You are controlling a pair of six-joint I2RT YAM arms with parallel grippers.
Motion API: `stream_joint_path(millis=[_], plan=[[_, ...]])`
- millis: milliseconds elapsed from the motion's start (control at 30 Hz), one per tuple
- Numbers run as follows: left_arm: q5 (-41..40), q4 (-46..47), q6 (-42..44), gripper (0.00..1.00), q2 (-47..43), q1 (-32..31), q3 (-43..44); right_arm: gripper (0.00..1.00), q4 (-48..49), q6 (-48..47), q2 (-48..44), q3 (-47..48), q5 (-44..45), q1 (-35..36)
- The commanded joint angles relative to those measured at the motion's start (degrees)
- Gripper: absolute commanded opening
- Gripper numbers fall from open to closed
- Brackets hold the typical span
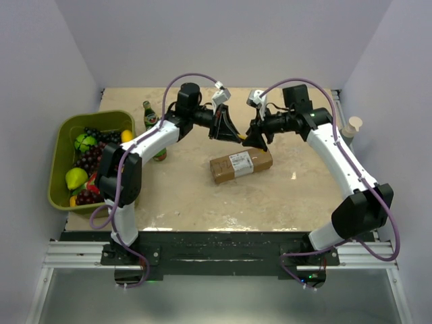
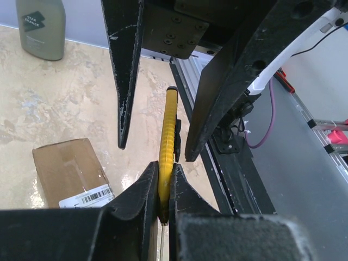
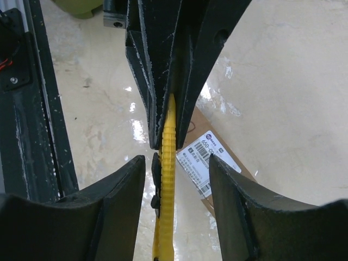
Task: Unpack the express box
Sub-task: Pick up the knife from the center of the board.
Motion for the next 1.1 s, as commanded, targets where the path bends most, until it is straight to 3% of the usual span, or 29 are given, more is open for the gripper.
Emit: stream_joint_path(millis=[0,300,533,1067], plan=[[1.6,2.9,-1.5,0.00,-0.9,-0.3,1.7,0.49,1.4,0.6,0.8,0.1,1.5,0.1],[1.5,3.0,-1.6,0.00,-0.7,-0.3,1.7,0.38,2.1,1.4,1.1,0.4,1.2,0.1],[1.6,3.0,-1.6,0.00,-0.6,-0.3,1.8,0.47,1.9,1.9,0.7,1.1,1.3,-0.1],[1.8,3.4,-2.0,0.00,0.1,-0.3,2.3,0.46,1.9,4.0,0.1,1.9,0.8,-1.5]])
